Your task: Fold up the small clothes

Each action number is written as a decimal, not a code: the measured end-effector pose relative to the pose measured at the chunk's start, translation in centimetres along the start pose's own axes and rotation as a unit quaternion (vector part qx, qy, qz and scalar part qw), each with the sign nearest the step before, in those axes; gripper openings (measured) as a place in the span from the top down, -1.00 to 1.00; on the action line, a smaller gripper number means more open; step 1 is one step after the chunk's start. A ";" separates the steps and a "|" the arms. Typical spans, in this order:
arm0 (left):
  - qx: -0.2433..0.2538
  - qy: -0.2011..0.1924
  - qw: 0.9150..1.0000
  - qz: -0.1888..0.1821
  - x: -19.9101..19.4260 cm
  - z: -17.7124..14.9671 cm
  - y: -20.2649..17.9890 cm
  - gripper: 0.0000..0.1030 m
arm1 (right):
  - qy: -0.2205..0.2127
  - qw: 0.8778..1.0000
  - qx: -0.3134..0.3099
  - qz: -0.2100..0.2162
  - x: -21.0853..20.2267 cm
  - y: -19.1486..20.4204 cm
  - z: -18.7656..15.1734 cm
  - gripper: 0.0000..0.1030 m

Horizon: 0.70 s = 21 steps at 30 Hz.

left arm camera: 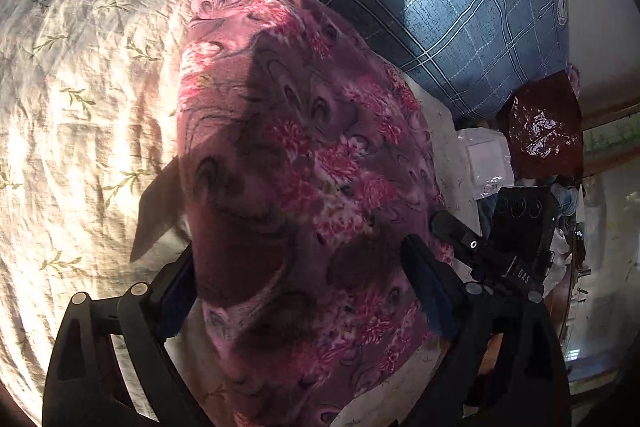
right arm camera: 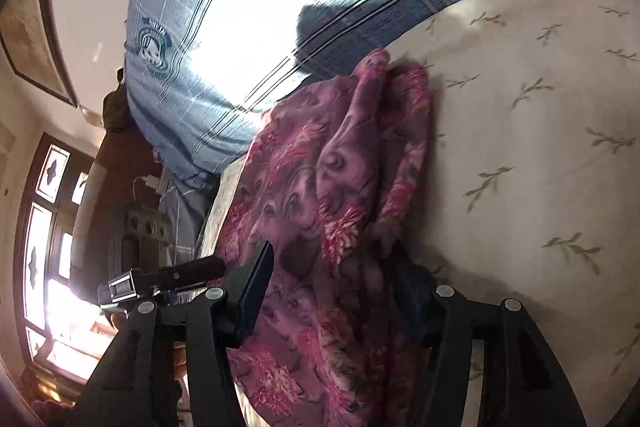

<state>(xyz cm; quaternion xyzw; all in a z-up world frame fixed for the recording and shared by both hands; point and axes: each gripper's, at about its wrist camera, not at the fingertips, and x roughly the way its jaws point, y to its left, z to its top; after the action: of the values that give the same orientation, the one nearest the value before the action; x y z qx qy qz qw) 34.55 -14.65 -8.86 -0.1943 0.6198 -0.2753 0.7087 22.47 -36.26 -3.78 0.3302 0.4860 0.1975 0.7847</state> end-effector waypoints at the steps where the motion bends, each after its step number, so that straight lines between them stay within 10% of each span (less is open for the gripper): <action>1: -0.002 0.000 1.000 -0.002 0.1 0.0 0.0 -0.83 | 0.000 1.000 -0.008 -0.007 0.4 0.3 0.1 -0.19; 4: -0.036 -0.011 0.999 -0.020 0.0 1.7 0.5 -0.77 | -0.018 1.000 -0.008 -0.023 0.8 0.4 0.3 0.05; 9: -0.059 -0.025 0.998 0.000 -1.6 1.2 2.1 0.33 | -0.046 0.998 -0.027 -0.040 0.1 1.3 -0.1 0.47; 21: -0.037 -0.054 0.997 -0.028 -8.1 -2.7 0.1 0.44 | -0.075 0.994 -0.060 -0.057 -3.4 8.0 -2.4 0.52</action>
<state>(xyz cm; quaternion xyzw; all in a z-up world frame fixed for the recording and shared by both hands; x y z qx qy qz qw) 31.22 -9.33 -3.08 -0.2523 0.5846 -0.2608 0.7257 18.87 -32.02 3.33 0.2682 0.4313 0.1561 0.8472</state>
